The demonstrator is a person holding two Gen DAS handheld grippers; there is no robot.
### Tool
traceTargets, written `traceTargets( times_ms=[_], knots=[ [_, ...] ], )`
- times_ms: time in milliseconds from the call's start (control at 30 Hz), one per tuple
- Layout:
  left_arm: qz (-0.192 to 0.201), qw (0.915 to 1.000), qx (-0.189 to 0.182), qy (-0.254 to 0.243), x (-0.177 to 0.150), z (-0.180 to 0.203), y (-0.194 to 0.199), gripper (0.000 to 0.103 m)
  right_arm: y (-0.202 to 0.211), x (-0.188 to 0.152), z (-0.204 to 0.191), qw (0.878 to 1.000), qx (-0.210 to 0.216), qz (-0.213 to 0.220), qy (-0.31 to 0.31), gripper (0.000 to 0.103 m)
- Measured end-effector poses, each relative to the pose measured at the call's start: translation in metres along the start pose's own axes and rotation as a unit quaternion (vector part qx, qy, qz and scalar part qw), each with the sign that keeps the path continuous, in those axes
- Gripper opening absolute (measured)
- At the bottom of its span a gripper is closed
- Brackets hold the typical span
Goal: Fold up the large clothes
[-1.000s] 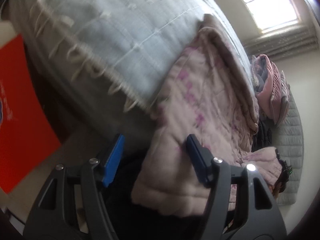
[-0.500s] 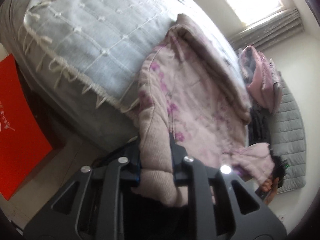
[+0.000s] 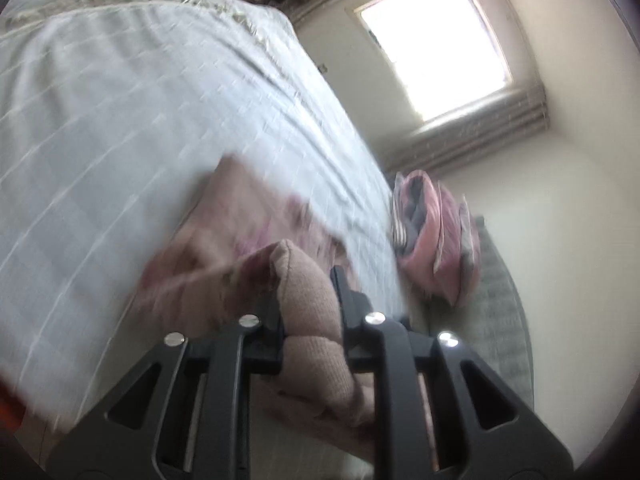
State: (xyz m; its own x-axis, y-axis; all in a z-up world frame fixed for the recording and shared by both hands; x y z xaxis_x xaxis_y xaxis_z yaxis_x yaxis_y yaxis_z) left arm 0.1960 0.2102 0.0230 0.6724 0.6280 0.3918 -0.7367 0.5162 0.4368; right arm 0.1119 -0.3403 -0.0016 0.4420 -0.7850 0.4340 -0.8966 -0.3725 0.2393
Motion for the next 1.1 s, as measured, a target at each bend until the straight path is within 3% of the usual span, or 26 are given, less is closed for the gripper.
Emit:
traceTargets(
  times_ms=[67,133,200,233,267,333,367,400,433,533,633,733,800,900,967,1033,1100],
  knots=[
    [-0.005,0.9999,-0.005,-0.007,0.034,0.003,-0.052,0.027,-0.025,0.030,-0.008,1.000,-0.004,0.016,0.010,0.018],
    [-0.009,0.9996,0.020,0.018,0.056,-0.018,-0.093,0.034,-0.054,0.056,0.001,0.998,-0.042,0.032,0.021,0.020],
    [-0.011,0.9980,0.031,0.054,0.065,-0.038,-0.113,0.036,-0.077,0.072,0.036,0.995,-0.090,0.024,-0.040,0.023],
    [-0.008,0.9980,0.030,0.056,0.067,-0.042,-0.114,0.040,-0.082,0.076,0.053,0.991,-0.093,0.015,-0.089,0.025],
    [-0.005,0.9983,0.034,0.046,0.071,-0.045,-0.114,0.045,-0.084,0.079,0.064,0.988,-0.083,0.009,-0.130,0.026],
    [0.004,0.9988,0.048,0.012,0.075,-0.047,-0.114,0.068,-0.087,0.087,0.077,0.985,-0.065,-0.004,-0.161,0.030],
    [0.000,0.9981,0.060,-0.014,0.073,-0.049,-0.114,0.070,-0.088,0.088,0.080,0.986,-0.065,-0.010,-0.155,0.031],
    [-0.017,0.9959,0.076,-0.045,0.066,-0.051,-0.118,0.071,-0.088,0.090,0.082,0.988,-0.066,-0.011,-0.141,0.040],
    [-0.033,0.9931,0.092,-0.065,0.061,-0.055,-0.125,0.071,-0.084,0.094,0.083,0.990,-0.066,-0.003,-0.125,0.057],
    [-0.056,0.9870,0.122,-0.089,0.054,-0.066,-0.139,0.071,-0.071,0.107,0.087,0.990,-0.055,0.025,-0.126,0.064],
    [-0.081,0.9820,0.134,-0.105,0.046,-0.068,-0.159,0.074,-0.064,0.112,0.091,0.991,-0.125,0.040,-0.029,0.065],
    [-0.119,0.9699,0.165,-0.133,0.032,-0.070,-0.185,0.075,-0.092,0.099,0.095,0.972,-0.207,-0.008,0.111,0.065],
    [-0.138,0.9617,0.184,-0.150,0.023,-0.071,-0.203,0.075,-0.113,0.091,0.104,0.961,-0.226,-0.045,0.152,0.065],
    [-0.136,0.9557,0.199,-0.169,0.020,-0.069,-0.222,0.075,-0.146,0.077,0.116,0.946,-0.243,-0.091,0.196,0.065],
    [-0.126,0.9512,0.211,-0.187,0.021,-0.066,-0.231,0.070,-0.162,0.073,0.122,0.938,-0.254,-0.106,0.213,0.059],
    [-0.104,0.9434,0.231,-0.214,0.025,-0.059,-0.234,0.026,-0.173,0.072,0.117,0.940,-0.238,-0.109,0.221,0.033],
    [-0.091,0.9344,0.233,-0.253,0.025,-0.046,-0.233,0.016,-0.177,0.073,0.104,0.932,-0.236,-0.098,0.257,0.022]
  ],
)
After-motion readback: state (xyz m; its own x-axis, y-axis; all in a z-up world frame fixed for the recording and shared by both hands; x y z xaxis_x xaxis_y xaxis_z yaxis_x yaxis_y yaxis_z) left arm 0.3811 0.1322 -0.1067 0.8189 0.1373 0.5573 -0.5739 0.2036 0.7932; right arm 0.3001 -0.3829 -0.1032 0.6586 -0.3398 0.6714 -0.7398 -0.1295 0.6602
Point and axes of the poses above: each gripper's, at about its wrist camera, not at the fingertips, and y roughly against the way its jaws point, z to its right, x to its top, the point moved 10 cm from there along -y, roughly the way its jaws point, and after that the axes turned 4 degrees about z, right-handed, at the moved point
